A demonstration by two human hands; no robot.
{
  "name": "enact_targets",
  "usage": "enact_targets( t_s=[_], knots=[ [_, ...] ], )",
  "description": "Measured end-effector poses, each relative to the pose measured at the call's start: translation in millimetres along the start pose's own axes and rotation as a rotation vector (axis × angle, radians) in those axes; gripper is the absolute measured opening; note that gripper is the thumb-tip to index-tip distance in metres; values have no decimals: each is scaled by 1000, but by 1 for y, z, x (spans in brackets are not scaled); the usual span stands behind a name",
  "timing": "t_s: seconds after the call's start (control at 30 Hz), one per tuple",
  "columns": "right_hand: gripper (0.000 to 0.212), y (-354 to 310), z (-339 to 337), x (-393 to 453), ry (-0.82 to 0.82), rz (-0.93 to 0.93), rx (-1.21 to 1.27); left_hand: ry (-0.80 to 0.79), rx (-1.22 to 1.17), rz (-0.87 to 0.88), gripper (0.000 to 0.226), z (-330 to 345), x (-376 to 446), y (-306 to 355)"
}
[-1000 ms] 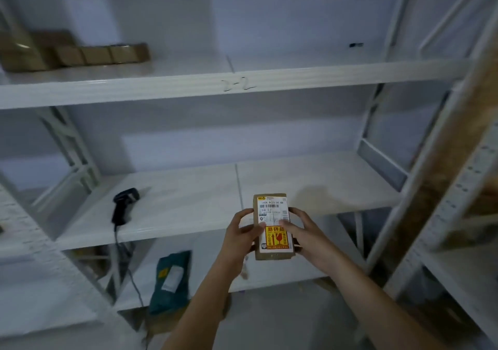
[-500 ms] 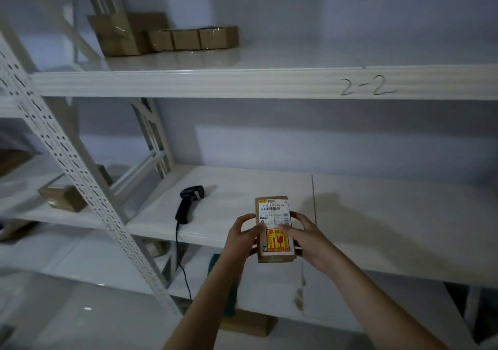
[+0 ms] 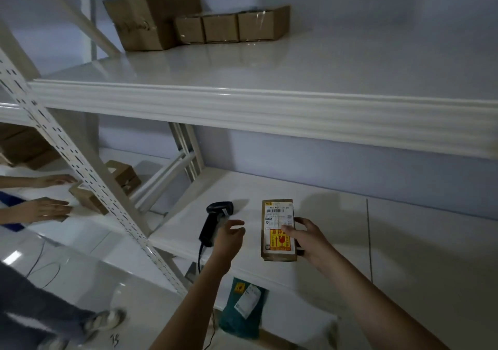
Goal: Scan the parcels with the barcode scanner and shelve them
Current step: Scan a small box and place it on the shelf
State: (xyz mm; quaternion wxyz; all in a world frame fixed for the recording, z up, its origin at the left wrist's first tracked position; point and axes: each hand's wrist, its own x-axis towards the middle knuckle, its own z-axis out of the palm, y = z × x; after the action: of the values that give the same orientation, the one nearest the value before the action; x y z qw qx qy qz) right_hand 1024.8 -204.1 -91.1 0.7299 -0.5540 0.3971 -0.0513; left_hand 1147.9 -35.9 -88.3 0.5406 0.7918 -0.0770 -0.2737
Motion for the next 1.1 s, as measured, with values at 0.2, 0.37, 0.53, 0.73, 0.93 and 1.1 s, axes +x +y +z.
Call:
enact_targets(
  t_s=[0.2, 0.37, 0.53, 0.73, 0.93, 1.1],
  knots=[
    [59, -13, 27, 38, 64, 25, -41, 203, 412, -7, 19, -37, 73, -18],
    [59, -14, 49, 59, 139, 54, -24, 178, 507, -165, 59, -63, 124, -36],
    [63, -13, 73, 76, 230, 88, 37, -24, 644, -242, 52, -75, 161, -40],
    [67, -7, 95, 77, 346, 114, 109, -222, 682, -108, 34, -80, 178, -33],
    [71, 7, 101, 65, 463, 120, 191, -305, 419, 28, 32, -80, 178, -44],
    [80, 13, 98, 46, 504, 88, 234, -429, 111, 131, 36, -82, 156, -26]
  ],
)
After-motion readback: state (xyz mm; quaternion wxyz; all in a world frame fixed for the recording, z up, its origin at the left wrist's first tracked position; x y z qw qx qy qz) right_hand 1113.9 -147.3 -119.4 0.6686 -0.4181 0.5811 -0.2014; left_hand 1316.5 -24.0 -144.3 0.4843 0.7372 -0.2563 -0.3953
